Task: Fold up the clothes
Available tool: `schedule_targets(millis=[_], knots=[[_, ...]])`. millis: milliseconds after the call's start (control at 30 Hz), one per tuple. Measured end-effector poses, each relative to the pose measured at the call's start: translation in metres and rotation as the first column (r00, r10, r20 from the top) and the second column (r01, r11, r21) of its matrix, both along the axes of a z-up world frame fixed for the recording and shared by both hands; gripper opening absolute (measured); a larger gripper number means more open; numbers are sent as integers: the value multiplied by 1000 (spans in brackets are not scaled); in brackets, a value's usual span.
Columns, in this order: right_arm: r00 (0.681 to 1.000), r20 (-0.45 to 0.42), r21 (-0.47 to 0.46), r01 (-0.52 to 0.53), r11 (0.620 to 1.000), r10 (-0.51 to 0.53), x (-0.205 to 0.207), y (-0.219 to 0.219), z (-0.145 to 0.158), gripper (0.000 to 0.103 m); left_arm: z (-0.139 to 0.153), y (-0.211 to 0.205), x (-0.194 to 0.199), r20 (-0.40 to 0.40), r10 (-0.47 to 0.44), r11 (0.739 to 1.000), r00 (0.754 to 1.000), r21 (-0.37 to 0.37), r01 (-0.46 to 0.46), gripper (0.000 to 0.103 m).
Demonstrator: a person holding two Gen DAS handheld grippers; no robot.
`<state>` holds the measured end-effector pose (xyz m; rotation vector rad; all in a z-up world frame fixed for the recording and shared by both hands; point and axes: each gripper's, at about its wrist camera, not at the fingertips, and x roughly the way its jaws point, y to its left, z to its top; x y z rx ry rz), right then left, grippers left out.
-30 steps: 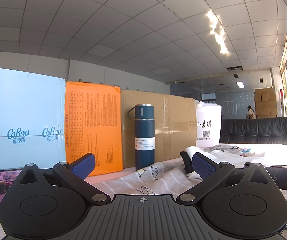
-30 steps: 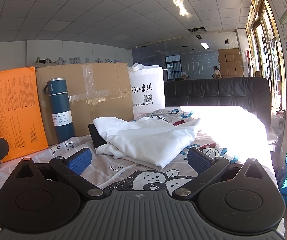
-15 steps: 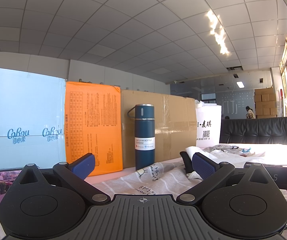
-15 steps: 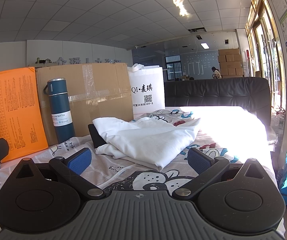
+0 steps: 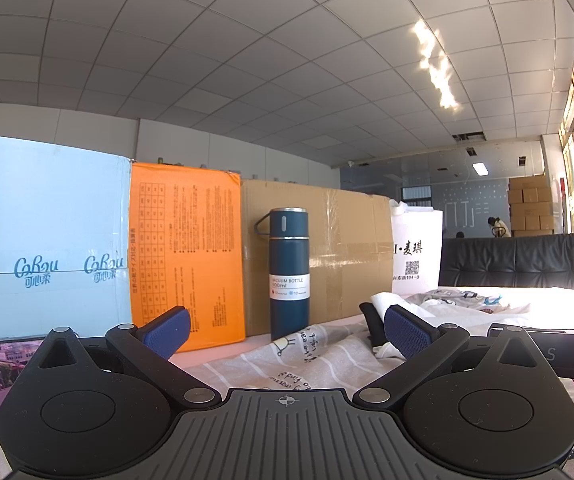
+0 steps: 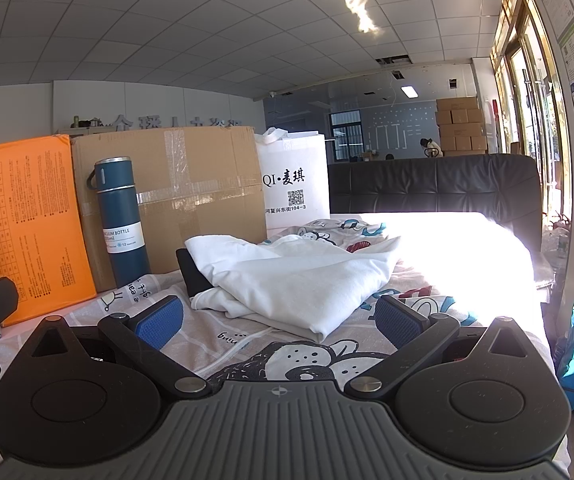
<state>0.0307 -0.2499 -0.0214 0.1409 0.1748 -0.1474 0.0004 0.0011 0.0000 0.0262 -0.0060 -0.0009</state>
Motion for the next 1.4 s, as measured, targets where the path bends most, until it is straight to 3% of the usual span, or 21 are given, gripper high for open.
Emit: schedule_targets(millis=[400, 633, 833, 1200, 1400], knots=[[1000, 2, 1, 0, 1000, 0, 0, 0, 0, 103, 0, 0, 0, 5, 0, 1000, 1000, 0, 0, 103], [999, 38, 17, -16, 1000, 15, -5, -1, 2, 103, 2, 1, -8, 64, 13, 1000, 998, -10, -13, 103], [998, 58, 53, -28, 998, 25, -4, -4, 2, 103, 3, -3, -12, 77, 1, 999, 997, 36, -4, 103], [987, 158, 126, -45, 991, 25, -15, -12, 2, 103, 31, -9, -52, 198, 107, 992, 974, 49, -119, 103], [961, 271, 98, -73, 993, 44, -32, -6, 5, 103, 38, -6, -85, 212, 187, 979, 959, 41, -200, 103]])
